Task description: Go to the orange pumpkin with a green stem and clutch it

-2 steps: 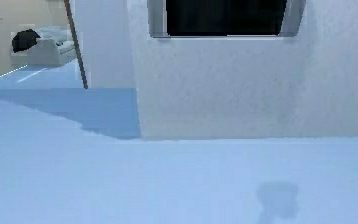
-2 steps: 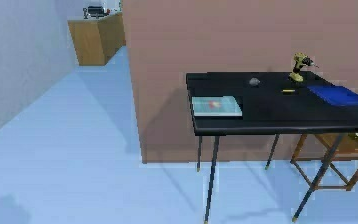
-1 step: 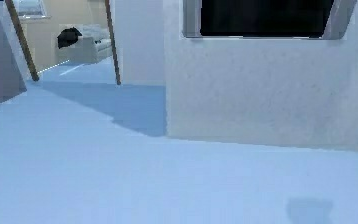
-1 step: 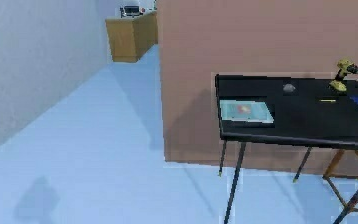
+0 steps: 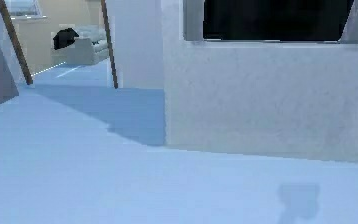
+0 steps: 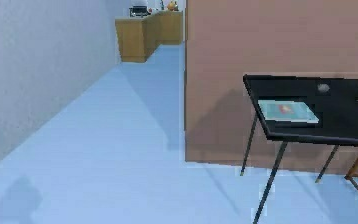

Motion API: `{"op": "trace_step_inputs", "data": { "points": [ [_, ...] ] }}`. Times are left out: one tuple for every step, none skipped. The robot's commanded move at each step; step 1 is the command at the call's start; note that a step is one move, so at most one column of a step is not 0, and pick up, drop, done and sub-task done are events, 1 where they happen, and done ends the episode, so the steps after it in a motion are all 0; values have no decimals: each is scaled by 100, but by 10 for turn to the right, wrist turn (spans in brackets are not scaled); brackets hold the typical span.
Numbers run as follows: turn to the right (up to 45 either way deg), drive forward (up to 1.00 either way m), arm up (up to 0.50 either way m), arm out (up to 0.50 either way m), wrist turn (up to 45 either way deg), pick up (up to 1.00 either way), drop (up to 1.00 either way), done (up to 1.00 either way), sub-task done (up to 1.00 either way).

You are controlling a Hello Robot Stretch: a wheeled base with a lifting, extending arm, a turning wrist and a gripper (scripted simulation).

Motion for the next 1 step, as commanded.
{"op": "trace_step_inputs", "data": {
  "points": [
    [450,0,0,0,0,0,0,0,0]
  ]
}}
